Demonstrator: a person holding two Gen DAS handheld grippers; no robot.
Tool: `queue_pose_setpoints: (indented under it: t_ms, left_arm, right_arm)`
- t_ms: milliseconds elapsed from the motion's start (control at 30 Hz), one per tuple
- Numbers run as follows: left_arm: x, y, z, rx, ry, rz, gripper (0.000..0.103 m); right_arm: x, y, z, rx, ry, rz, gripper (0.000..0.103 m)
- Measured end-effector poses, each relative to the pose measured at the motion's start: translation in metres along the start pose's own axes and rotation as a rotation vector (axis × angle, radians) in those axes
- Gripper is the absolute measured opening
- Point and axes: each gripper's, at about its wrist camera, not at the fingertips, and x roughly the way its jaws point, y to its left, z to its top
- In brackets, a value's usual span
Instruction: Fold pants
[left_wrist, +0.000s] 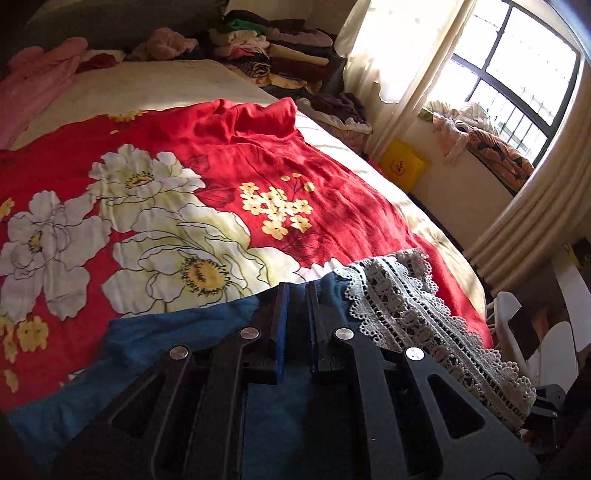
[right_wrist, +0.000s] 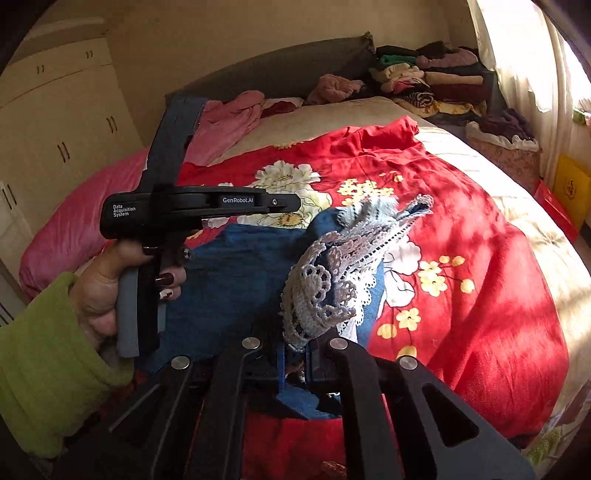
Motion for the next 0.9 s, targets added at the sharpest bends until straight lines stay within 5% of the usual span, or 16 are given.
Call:
queue_pose_setpoints:
  t_ms: [200,400,467,533,800,900]
  left_arm:
    - [-0.003,0.016,-0.011,-0.023,0.030,0.015,0.004]
    - [0.005,-0.017,-0.008,0.037,0.064,-0.028,0.004]
    - [0.014,-0.041,-0.002,0.096,0.086,-0.036,0.011]
    - [0.024,-0.062,0.003,0.156,0.111,-0.037,0.032]
    - [0.100,-0.108,0.021,0.349,0.260,0.020,0.054]
    - [0.127,-0.107,0.021,0.383,0.299,0.066,0.058]
  right_arm:
    - [0.000,-0.013,-0.006,0.071,0.007,-0.041,0.006]
    - [-0.019,-0.057,-0.023,0.204,-0.027,-0.104,0.006]
    - [-0.023,-0.069,-0.030,0.236,-0.033,-0.115,0.006]
    - [-0.024,-0.081,-0.037,0.272,-0.031,-0.108,0.007]
    - [-0.009,-0.096,-0.054,0.345,0.008,-0.032,0.011]
    - [-0.002,-0.097,-0.057,0.362,0.030,-0.011,0.034]
